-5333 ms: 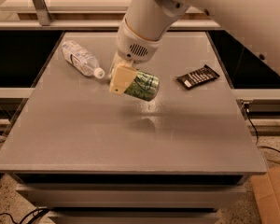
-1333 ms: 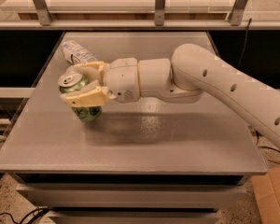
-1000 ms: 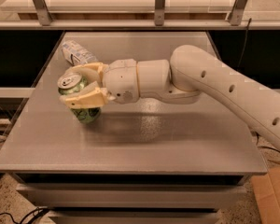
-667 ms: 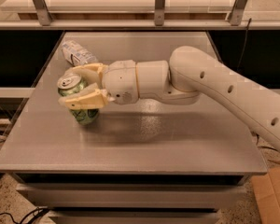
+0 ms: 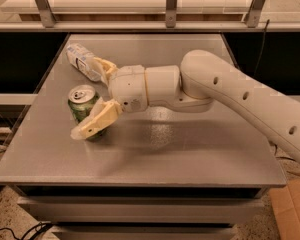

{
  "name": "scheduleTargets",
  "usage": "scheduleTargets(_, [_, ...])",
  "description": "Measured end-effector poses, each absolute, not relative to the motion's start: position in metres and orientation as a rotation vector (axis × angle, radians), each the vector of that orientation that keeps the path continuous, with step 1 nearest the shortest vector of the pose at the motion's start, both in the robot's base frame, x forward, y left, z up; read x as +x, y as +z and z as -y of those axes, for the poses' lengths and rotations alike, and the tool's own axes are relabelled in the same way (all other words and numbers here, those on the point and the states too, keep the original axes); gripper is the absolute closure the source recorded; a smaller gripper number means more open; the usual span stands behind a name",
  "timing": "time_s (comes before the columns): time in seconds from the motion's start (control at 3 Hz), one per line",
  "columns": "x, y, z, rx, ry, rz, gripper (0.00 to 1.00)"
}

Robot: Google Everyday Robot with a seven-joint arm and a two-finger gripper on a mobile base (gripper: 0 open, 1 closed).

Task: Place green can upright

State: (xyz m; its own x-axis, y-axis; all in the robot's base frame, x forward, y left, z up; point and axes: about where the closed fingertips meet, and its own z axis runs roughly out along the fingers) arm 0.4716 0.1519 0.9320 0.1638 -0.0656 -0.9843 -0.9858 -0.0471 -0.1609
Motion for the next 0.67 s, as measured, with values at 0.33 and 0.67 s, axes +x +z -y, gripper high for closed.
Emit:
scheduleTargets(0.33, [0.4726, 0.9334, -0.1509, -1.394, 1.074, -1.121, 0.00])
scheduleTargets(0.67, [0.4786, 0.9367, -0.1437, -1.429, 1.050, -1.130, 0.00])
